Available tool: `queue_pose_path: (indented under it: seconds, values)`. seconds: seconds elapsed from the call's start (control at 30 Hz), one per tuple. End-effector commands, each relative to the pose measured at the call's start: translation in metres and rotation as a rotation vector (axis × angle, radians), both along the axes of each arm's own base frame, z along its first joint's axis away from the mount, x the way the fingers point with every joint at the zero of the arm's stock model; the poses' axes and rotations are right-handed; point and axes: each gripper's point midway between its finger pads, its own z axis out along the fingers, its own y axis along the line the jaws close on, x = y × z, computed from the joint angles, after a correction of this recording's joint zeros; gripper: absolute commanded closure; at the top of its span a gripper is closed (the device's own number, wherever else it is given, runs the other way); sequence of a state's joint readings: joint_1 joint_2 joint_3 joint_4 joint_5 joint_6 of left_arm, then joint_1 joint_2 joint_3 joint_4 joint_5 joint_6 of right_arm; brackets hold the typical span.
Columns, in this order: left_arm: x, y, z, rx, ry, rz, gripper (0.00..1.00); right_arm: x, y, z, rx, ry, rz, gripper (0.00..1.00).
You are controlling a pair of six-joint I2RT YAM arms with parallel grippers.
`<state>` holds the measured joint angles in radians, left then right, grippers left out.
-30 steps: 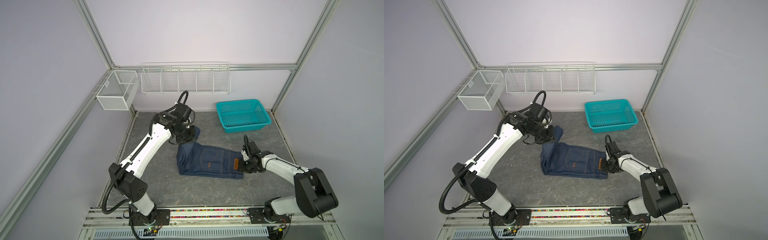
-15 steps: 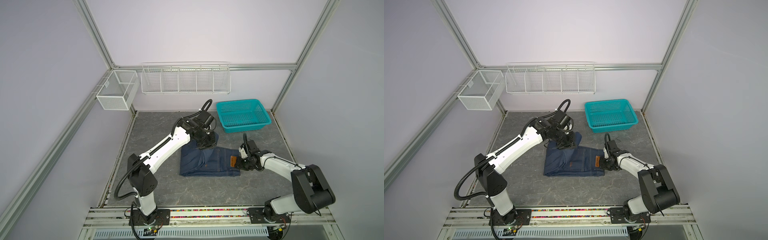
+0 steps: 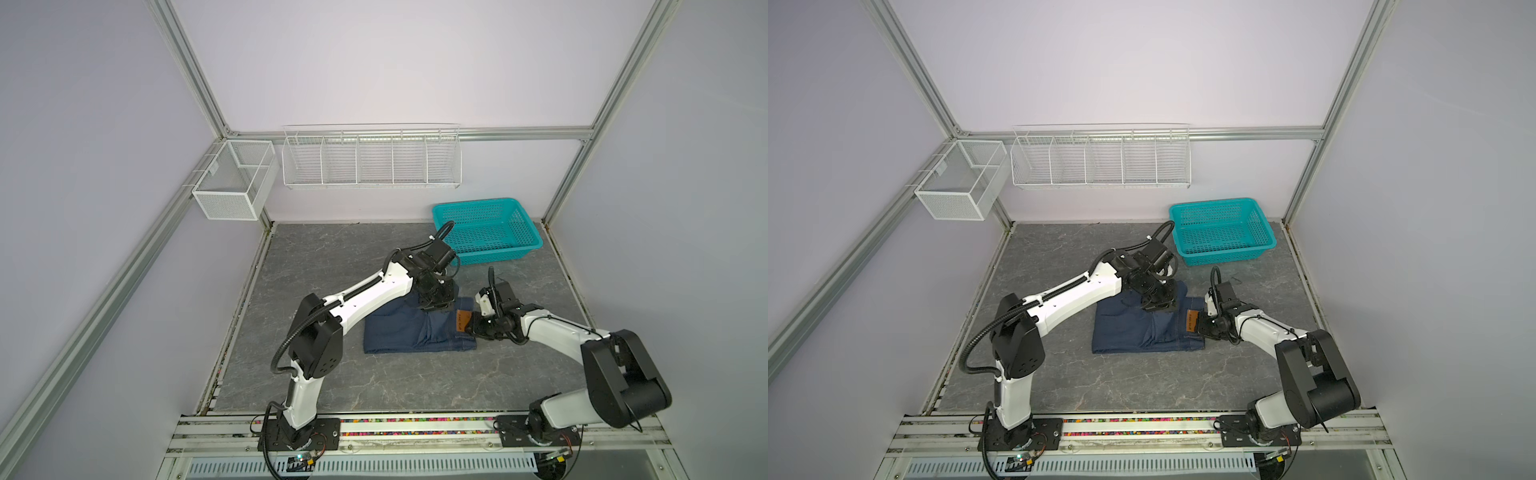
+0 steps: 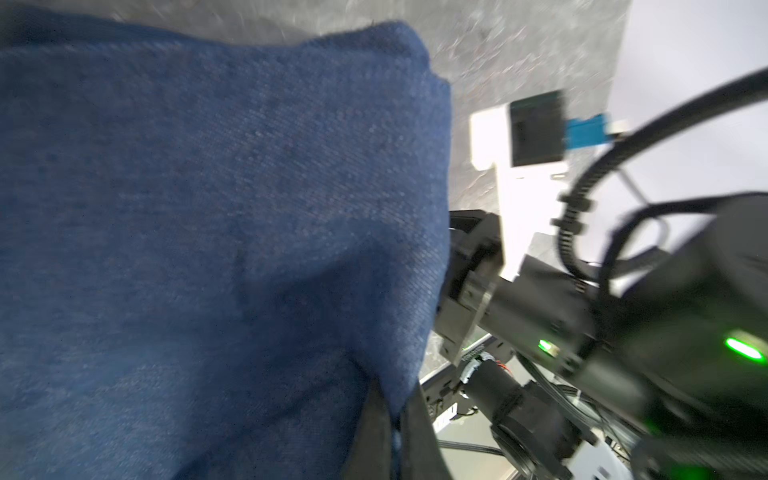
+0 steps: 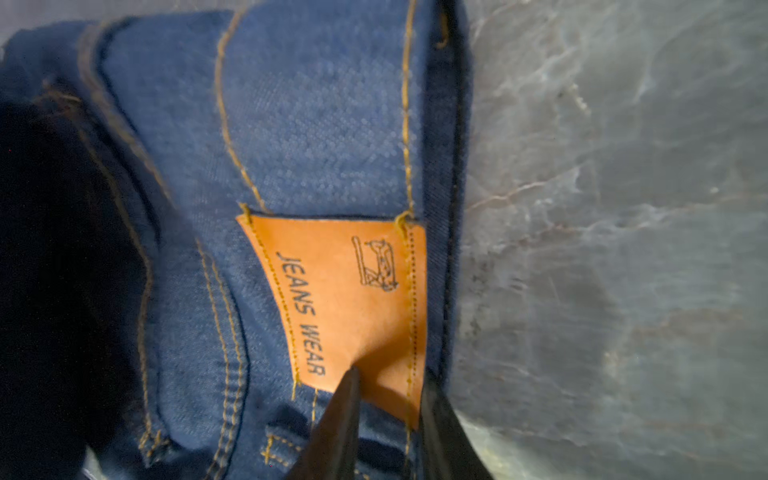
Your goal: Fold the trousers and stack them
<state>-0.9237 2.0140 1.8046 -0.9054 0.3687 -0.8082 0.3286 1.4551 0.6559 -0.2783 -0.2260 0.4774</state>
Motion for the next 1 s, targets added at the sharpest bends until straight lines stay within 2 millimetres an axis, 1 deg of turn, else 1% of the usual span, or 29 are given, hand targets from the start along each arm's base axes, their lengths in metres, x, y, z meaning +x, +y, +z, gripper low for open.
queue_pose_path:
  seconds: [0.0,0.07,0.2,0.33,0.47,0.57,0.6,0.67,0.73,0.8,0.9,0.97]
  values:
    - [0.004,-0.023,0.011,-0.075,-0.024,-0.025,1.00,-0.018,0.001,-0.012,0.018,0.070,0.000,0.72]
    - [0.004,-0.031,0.010,-0.080,-0.017,-0.031,1.00,-0.018,0.001,-0.012,0.021,0.072,0.000,0.72]
    - [-0.004,-0.044,0.008,-0.111,0.001,-0.041,1.00,-0.020,0.002,-0.015,0.028,0.078,0.000,0.72]
    - [-0.007,-0.041,-0.015,-0.063,0.023,-0.058,1.00,-0.019,0.005,-0.016,0.041,0.085,0.005,0.72]
    - [-0.008,-0.048,-0.031,-0.062,0.046,-0.084,1.00,-0.017,0.005,-0.009,0.051,0.076,0.009,0.71]
    - [-0.007,-0.048,-0.039,-0.051,0.056,-0.095,1.00,-0.015,0.002,0.003,0.055,0.054,0.007,0.67]
    - [-0.008,-0.049,-0.039,-0.057,0.060,-0.101,0.94,-0.015,0.000,0.009,0.054,0.043,0.004,0.65]
    - [-0.008,-0.050,-0.033,-0.071,0.051,-0.112,0.82,-0.014,-0.007,0.020,0.049,0.026,-0.008,0.63]
    - [-0.007,-0.047,-0.024,-0.080,0.045,-0.116,0.74,-0.015,-0.018,0.032,0.037,0.007,-0.029,0.61]
    - [-0.005,-0.043,-0.014,-0.092,0.041,-0.106,0.70,-0.016,-0.030,0.044,0.029,-0.011,-0.056,0.61]
    - [-0.001,-0.038,0.014,-0.140,0.020,-0.102,0.64,-0.017,-0.049,0.062,0.033,-0.050,-0.111,0.61]
    - [-0.001,-0.032,0.027,-0.161,0.024,-0.100,0.62,-0.015,-0.053,0.077,0.061,-0.086,-0.125,0.60]
